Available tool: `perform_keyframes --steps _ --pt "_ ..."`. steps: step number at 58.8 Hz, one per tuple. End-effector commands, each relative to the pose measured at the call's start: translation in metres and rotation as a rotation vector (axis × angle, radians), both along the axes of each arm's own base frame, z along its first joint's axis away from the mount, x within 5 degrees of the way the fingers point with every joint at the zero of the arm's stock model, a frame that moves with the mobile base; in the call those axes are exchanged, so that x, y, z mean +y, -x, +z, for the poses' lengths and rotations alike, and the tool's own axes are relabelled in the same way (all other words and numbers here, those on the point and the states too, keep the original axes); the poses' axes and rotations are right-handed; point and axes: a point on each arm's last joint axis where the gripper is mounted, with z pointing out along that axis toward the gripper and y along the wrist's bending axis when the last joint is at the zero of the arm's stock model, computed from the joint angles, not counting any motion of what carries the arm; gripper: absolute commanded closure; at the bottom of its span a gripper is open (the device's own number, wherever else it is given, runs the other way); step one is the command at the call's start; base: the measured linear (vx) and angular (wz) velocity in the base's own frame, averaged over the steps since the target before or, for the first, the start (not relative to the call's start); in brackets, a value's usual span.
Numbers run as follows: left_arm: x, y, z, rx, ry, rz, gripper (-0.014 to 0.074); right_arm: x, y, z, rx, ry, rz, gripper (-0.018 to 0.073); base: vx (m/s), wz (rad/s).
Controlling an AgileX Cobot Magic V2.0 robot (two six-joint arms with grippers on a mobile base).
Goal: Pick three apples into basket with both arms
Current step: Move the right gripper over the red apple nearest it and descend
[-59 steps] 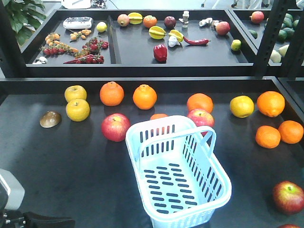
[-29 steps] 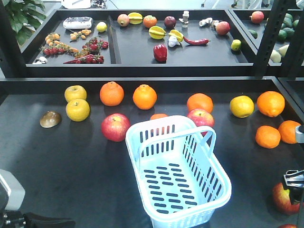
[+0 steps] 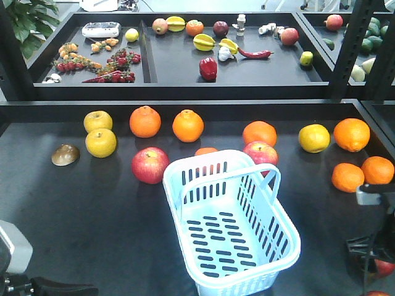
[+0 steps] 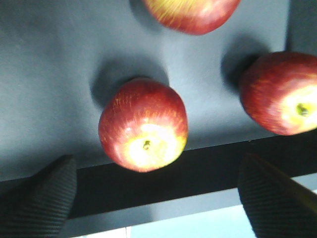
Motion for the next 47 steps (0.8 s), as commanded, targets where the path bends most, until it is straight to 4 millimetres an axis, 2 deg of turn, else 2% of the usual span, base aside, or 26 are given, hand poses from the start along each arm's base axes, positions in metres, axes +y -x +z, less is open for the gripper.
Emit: perform_keyframes --steps 1,12,26,47 --pt "-0.002 -0.003 0.01 -0.019 0.047 0.028 0.0602 -0.002 -0.007 0.001 -0.013 0.009 0.005 -0.0057 0.0 0.0" --pt "-0.002 -0.003 0.01 -0.015 0.047 0.024 0.0602 -0.001 -0.012 -0.012 0.001 -0.046 -0.046 -0.0051 0.0 0.0" --pt "-0.002 -0.002 0.009 -0.012 0.046 0.02 0.0602 -0.028 -0.008 -0.019 0.043 -0.141 -0.165 -0.0034 0.0 0.0" --pt "-0.002 -0.003 0.01 -0.017 0.047 0.026 0.0602 -0.029 -0.012 -0.02 -0.001 -0.179 -0.161 -0.0032 0.0 0.0"
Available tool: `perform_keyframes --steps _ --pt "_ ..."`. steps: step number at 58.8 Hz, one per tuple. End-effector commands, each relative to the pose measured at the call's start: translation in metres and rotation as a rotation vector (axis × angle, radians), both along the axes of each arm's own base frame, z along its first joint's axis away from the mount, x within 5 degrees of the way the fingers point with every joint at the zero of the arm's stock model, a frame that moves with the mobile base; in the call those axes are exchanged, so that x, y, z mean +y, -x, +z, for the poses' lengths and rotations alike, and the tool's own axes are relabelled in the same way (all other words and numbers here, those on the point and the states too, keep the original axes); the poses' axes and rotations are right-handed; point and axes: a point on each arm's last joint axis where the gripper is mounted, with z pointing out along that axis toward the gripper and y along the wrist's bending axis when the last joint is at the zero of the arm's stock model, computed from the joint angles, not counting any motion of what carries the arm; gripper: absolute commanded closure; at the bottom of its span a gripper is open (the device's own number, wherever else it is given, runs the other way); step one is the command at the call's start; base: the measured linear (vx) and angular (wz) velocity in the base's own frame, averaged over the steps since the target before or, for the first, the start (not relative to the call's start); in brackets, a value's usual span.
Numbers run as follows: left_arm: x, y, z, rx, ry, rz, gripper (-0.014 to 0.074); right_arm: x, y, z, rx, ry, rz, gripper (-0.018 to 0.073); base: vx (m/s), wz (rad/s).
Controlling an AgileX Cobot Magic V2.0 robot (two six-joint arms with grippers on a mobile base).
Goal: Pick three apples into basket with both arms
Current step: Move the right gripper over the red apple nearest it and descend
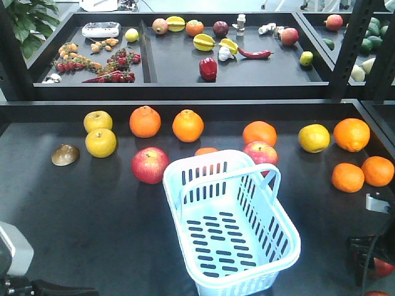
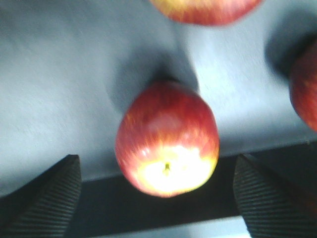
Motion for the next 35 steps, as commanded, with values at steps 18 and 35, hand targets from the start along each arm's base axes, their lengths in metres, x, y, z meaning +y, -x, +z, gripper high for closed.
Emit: perform_keyframes --steps 18,35 --pt "-0.001 -0.005 0.01 -0.029 0.048 0.039 0.0602 -0.003 -0.006 -0.008 0.036 -0.003 0.01 -0.0032 0.0 0.0" --pt "-0.001 -0.005 0.01 -0.029 0.048 0.039 0.0602 -0.003 -0.006 -0.019 0.085 -0.012 0.01 -0.0032 0.0 0.0"
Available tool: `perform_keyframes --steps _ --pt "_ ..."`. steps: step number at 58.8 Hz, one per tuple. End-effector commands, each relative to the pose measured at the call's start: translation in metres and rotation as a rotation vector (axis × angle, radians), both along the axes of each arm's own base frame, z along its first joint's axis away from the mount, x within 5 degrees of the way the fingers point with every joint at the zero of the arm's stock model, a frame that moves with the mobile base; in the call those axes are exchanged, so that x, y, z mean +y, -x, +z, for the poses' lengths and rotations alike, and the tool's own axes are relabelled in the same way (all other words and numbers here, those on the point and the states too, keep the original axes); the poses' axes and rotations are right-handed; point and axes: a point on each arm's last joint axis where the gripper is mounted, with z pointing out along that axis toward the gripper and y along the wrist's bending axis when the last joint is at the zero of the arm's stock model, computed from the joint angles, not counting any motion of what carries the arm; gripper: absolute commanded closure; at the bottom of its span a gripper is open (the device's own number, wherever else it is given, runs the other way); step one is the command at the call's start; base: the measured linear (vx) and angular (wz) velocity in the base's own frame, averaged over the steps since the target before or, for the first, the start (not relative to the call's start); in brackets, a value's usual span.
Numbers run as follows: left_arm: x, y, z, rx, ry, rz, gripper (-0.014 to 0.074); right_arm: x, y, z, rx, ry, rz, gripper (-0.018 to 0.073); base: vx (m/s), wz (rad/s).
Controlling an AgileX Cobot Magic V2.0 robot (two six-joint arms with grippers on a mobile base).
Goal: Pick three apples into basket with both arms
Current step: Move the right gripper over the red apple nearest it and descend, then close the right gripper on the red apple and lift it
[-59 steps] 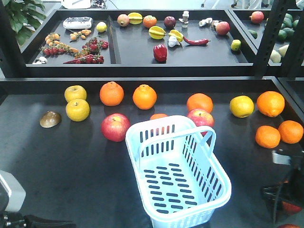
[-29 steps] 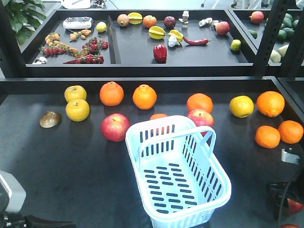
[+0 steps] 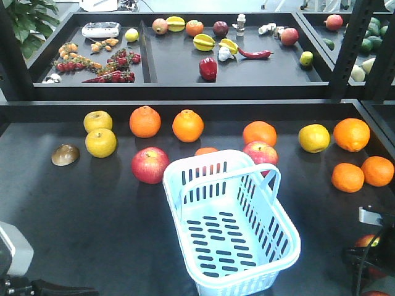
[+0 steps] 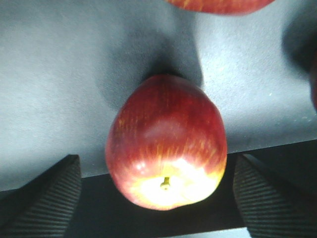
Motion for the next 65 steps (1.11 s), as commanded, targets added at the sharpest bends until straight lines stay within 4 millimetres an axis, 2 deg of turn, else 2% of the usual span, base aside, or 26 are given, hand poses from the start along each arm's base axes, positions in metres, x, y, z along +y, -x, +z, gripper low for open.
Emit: perform_keyframes --steps 1,12,27,38,43,48,53,65 --pt "-0.001 -0.005 0.01 -0.029 0.048 0.039 0.0602 -0.002 -0.004 0.009 -0.021 0.001 0.003 -0.0032 0.0 0.0" --pt "-0.001 -0.004 0.01 -0.028 0.048 0.038 0.0602 -0.002 -0.001 0.0 0.008 0.002 0.011 -0.0032 0.0 0.0" --pt "-0.002 -0.004 0.01 -0.025 0.048 0.034 0.0602 -0.003 0.022 -0.028 -0.016 0.045 0.054 -0.0028 0.0 0.0" --pt "-0.002 -0.004 0.01 -0.023 0.048 0.033 0.0602 -0.001 0.02 -0.028 -0.053 0.03 0.044 0.0023 0.0 0.0" --pt "-0.002 -0.004 0.01 -0.023 0.048 0.033 0.0602 0.0 0.019 -0.026 -0.068 0.02 0.047 0.0076 0.0 0.0" --pt "-0.002 -0.004 0.01 -0.023 0.048 0.033 0.0602 0.0 0.019 -0.018 -0.096 0.018 0.062 0.0153 0.0 0.0" --pt "-0.002 -0.004 0.01 -0.023 0.048 0.033 0.0602 0.001 0.018 0.0 -0.172 0.029 0.071 0.0266 0.0 0.0" --pt "-0.002 -0.004 0.01 -0.023 0.048 0.033 0.0602 0.008 0.023 0.067 -0.436 0.013 0.064 0.0528 0.0 0.0"
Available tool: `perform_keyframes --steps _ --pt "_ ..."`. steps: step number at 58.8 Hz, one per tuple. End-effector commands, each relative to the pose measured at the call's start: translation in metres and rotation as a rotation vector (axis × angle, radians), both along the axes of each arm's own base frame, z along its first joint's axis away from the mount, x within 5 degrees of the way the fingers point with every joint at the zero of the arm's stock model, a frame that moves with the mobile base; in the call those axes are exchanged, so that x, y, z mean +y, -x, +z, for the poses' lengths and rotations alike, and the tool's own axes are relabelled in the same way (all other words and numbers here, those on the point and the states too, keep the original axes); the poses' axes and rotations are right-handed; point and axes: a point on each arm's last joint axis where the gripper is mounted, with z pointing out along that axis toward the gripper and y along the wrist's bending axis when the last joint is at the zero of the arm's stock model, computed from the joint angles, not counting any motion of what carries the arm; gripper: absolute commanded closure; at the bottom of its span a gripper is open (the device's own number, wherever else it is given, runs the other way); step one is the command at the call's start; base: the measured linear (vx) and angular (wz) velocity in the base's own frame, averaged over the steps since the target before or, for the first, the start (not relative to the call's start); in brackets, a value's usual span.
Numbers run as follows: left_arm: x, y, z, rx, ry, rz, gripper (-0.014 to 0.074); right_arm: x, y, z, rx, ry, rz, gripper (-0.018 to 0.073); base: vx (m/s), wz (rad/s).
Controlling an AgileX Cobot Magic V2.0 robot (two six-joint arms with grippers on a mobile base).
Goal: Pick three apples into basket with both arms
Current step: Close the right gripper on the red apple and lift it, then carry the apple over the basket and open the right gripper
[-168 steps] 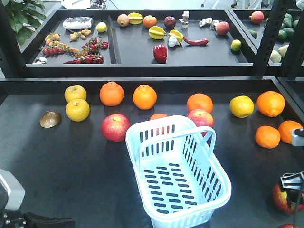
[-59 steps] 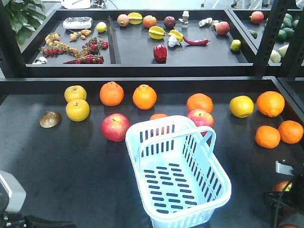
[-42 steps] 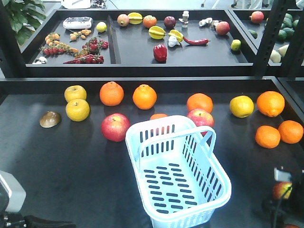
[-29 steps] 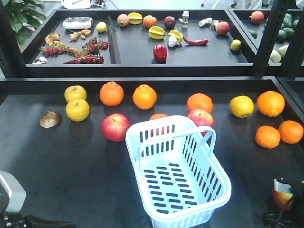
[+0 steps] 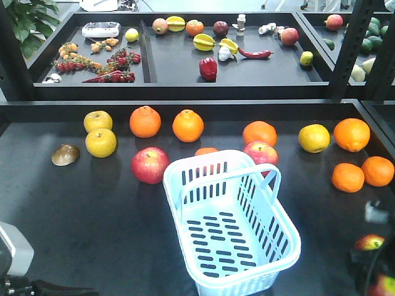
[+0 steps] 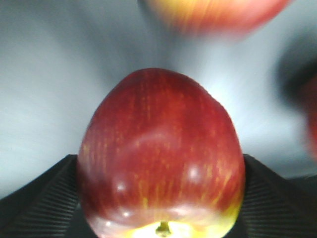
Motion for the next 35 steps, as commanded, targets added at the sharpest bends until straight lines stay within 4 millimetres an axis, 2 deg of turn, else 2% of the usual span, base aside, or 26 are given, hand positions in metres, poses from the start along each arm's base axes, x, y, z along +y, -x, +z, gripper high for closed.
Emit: perform_keyframes --steps 1,3,8,13,19,26,35 --pt "-0.002 -0.004 0.01 -0.024 0.048 0.034 0.0602 0.006 0.002 0.048 -0.182 -0.041 0.016 0.0544 0.0 0.0" --pt "-0.002 -0.004 0.01 -0.024 0.048 0.034 0.0602 0.011 0.005 0.062 -0.244 -0.076 0.037 0.0576 0.0 0.0" --pt "-0.001 -0.004 0.01 -0.029 0.048 0.038 0.0602 0.026 0.013 0.095 -0.409 -0.178 0.097 0.0569 0.0 0.0" --pt "-0.001 -0.005 0.011 -0.038 0.049 0.048 0.0602 0.05 0.022 0.12 -0.563 -0.312 0.178 0.0566 0.0 0.0" --pt "-0.001 -0.006 0.011 -0.044 0.05 0.054 0.0602 0.075 0.027 0.138 -0.682 -0.437 0.26 0.0564 0.0 0.0" --pt "-0.001 -0.006 0.011 -0.043 0.05 0.053 0.0602 0.099 0.025 0.142 -0.746 -0.479 0.334 0.0552 0.0 0.0" --pt "-0.001 -0.006 0.011 -0.042 0.05 0.052 0.0602 0.118 0.011 0.126 -0.702 -0.485 0.358 0.0489 0.0 0.0"
